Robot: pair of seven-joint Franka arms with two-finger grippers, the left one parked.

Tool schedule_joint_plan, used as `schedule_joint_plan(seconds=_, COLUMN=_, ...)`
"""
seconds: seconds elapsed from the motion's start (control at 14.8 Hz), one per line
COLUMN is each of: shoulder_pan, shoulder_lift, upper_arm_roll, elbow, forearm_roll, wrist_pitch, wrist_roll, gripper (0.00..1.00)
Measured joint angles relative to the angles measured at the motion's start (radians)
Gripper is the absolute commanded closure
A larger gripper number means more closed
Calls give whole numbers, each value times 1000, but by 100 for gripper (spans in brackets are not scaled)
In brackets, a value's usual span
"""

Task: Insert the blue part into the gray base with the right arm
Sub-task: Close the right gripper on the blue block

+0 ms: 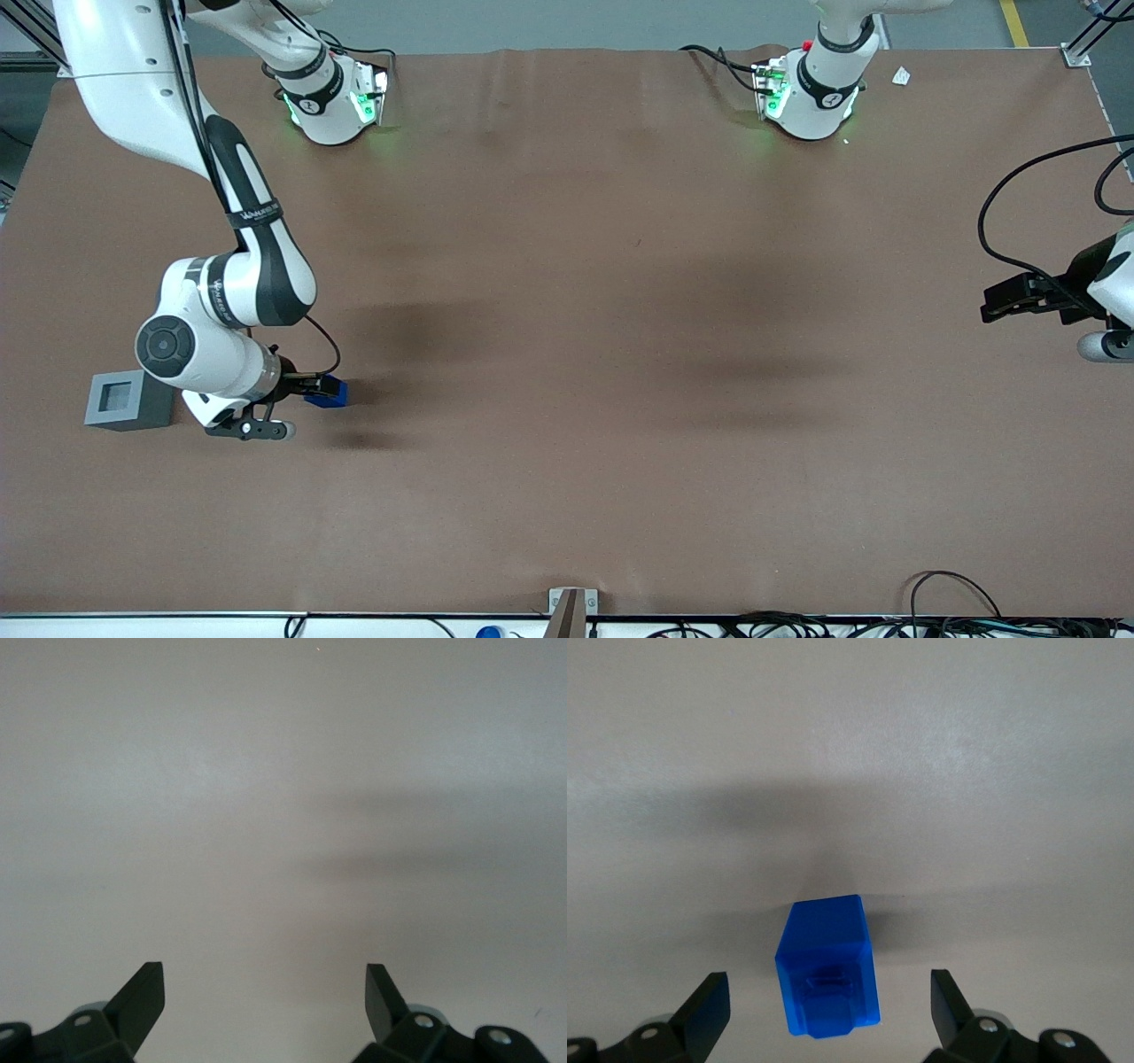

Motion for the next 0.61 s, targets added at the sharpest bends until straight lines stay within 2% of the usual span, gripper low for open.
schedule_joint_plan(seconds=0.34, shoulder_pan=1, shoulder_lift=8, upper_arm_roll=1, elbow=-55, forearm_roll=0, wrist_pitch=91, wrist_roll=1, gripper=6)
schedule_joint_plan(seconds=0.61, shoulder_pan=1, shoulder_lift=8, upper_arm_roll=1, elbow=-56, forearm_roll=0, wrist_pitch=94, wrist_roll=3, gripper=23)
